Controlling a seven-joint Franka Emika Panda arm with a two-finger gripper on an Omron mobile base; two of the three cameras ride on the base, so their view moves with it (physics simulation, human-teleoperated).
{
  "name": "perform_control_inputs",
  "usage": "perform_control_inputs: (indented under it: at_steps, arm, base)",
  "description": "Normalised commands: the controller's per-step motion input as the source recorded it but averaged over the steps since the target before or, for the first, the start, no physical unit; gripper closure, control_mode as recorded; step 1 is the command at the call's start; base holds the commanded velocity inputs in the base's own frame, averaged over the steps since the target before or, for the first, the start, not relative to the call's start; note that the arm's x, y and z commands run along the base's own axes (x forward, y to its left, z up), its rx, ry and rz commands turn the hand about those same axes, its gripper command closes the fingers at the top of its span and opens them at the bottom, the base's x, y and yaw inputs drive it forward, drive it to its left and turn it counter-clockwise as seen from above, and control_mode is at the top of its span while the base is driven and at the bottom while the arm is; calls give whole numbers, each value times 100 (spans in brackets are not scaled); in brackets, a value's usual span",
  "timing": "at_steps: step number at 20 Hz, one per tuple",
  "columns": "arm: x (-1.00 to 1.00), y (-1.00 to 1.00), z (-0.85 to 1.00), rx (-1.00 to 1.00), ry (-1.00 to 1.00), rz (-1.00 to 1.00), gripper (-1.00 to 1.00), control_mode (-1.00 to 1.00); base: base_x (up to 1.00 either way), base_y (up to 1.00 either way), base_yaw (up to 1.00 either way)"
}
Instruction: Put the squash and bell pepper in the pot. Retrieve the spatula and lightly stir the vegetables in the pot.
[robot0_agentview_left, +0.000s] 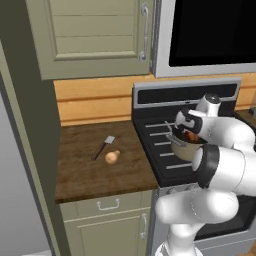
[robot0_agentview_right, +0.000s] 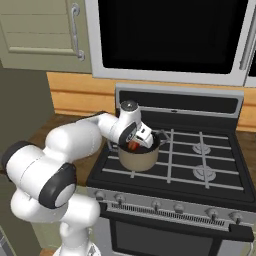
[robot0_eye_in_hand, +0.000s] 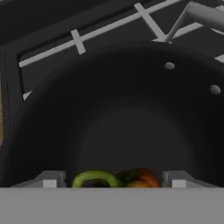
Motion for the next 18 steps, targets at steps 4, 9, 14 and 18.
perform_control_inputs:
  at_steps: [4, 9, 14, 18]
  arm:
    - [-3, 0, 49, 0, 0, 1, -100, -100]
    - [-36, 4, 59, 0, -4, 0, -100, -100]
    - [-99, 70, 28, 0, -3, 3, -100, -100]
    - [-78, 100, 1, -1, 3, 4, -100, -100]
  base:
    - [0, 0, 0]
    - [0, 0, 0]
    - [0, 0, 0]
    - [0, 0, 0]
